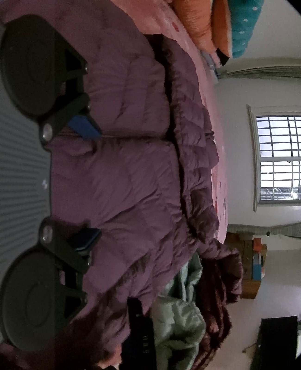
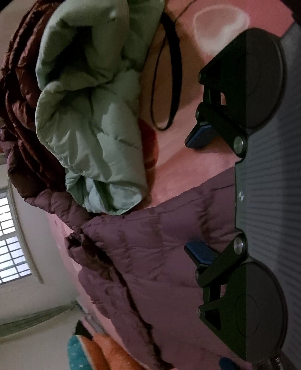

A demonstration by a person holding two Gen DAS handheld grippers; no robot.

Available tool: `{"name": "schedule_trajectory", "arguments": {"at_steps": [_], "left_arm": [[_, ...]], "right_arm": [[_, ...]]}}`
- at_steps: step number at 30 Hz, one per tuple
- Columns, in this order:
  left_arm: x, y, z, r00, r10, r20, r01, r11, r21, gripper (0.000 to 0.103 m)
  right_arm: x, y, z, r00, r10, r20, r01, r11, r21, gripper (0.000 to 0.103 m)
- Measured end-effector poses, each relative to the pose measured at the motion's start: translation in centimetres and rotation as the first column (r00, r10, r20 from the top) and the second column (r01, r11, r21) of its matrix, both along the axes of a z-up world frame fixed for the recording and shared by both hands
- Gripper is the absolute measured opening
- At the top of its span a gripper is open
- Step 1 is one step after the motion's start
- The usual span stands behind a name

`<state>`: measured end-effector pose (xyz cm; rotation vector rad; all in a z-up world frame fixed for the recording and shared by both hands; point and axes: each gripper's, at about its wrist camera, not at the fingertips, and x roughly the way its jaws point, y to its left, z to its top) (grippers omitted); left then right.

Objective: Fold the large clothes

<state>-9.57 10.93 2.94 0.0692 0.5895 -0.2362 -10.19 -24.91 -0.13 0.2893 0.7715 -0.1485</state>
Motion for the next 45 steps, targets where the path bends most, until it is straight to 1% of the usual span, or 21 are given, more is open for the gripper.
{"name": "schedule_trajectory", "arguments": {"at_steps": [2, 4, 8, 12, 14, 17, 20, 22, 25, 27, 31, 32, 34, 37, 39, 43, 45], "left_arm": [[0.0, 0.4, 0.5, 1.0, -0.011, -0.002, 0.01, 0.999, -0.032, 0.085], [0.3, 0.7, 1.1, 1.0, -0.013, 0.011, 0.013, 0.998, -0.059, 0.085], [2.2, 1.5, 2.3, 0.998, -0.011, 0.055, 0.017, 0.995, -0.101, 0.085], [4.8, 2.8, 2.9, 0.992, 0.01, 0.128, 0.003, 0.995, -0.099, 0.087], [6.1, 3.7, 2.8, 0.991, 0.032, 0.133, -0.016, 0.993, -0.118, 0.087], [8.0, 5.1, 2.1, 0.991, 0.069, 0.111, -0.05, 0.985, -0.164, 0.087], [9.4, 6.0, 1.4, 0.995, 0.073, 0.074, -0.056, 0.977, -0.204, 0.087], [9.7, 6.3, 1.0, 0.996, 0.064, 0.061, -0.048, 0.972, -0.231, 0.087], [9.9, 6.7, 0.3, 0.998, 0.029, 0.046, -0.016, 0.963, -0.268, 0.088], [9.8, 6.8, 0.1, 0.999, 0.007, 0.042, 0.006, 0.957, -0.289, 0.089], [10.0, 7.3, -0.5, 1.0, -0.015, 0.015, 0.019, 0.944, -0.33, 0.091], [10.1, 7.4, -0.8, 1.0, -0.013, 0.002, 0.013, 0.94, -0.342, 0.091], [10.3, 7.8, -1.1, 1.0, -0.012, -0.016, 0.005, 0.93, -0.367, 0.091], [10.4, 8.2, -1.4, 0.999, -0.017, -0.027, 0.005, 0.919, -0.394, 0.091], [10.4, 8.1, -1.6, 0.999, -0.023, -0.03, 0.01, 0.919, -0.394, 0.092], [10.5, 7.9, -1.9, 0.999, -0.035, -0.036, 0.019, 0.922, -0.387, 0.092], [10.6, 7.9, -1.9, 0.999, -0.037, -0.039, 0.019, 0.922, -0.387, 0.092]], "right_arm": [[-0.4, -0.5, 0.7, 1.0, 0.0, -0.002, 0.0, 1.0, 0.002, 0.103], [-0.9, -1.2, 1.8, 1.0, -0.018, 0.018, 0.019, 1.0, -0.007, 0.103], [-1.3, -4.0, 4.6, 0.99, -0.097, 0.104, 0.093, 0.995, 0.04, 0.103], [-0.1, -6.4, 7.3, 0.969, -0.166, 0.182, 0.162, 0.986, 0.038, 0.103], [1.1, -7.5, 8.8, 0.954, -0.188, 0.233, 0.184, 0.982, 0.038, 0.103], [3.6, -8.6, 10.6, 0.934, -0.204, 0.294, 0.195, 0.979, 0.062, 0.103], [7.5, -9.7, 11.8, 0.926, -0.207, 0.316, 0.189, 0.978, 0.087, 0.103], [10.0, -10.8, 12.1, 0.919, -0.236, 0.317, 0.202, 0.97, 0.136, 0.103], [13.9, -13.1, 12.2, 0.893, -0.295, 0.341, 0.219, 0.945, 0.244, 0.103], [16.3, -14.4, 12.3, 0.879, -0.313, 0.36, 0.214, 0.933, 0.288, 0.103], [21.5, -16.4, 12.3, 0.863, -0.36, 0.355, 0.245, 0.911, 0.331, 0.103], [22.2, -16.5, 12.0, 0.859, -0.375, 0.348, 0.261, 0.906, 0.332, 0.103], [24.5, -17.7, 11.5, 0.863, -0.396, 0.313, 0.289, 0.896, 0.337, 0.103], [26.4, -19.1, 10.8, 0.856, -0.44, 0.271, 0.344, 0.876, 0.338, 0.103], [27.9, -19.7, 10.2, 0.852, -0.462, 0.246, 0.381, 0.869, 0.315, 0.103], [30.1, -20.5, 9.5, 0.837, -0.499, 0.224, 0.431, 0.854, 0.291, 0.103], [29.0, -19.9, 10.0, 0.824, -0.515, 0.235, 0.444, 0.846, 0.296, 0.103]]}}
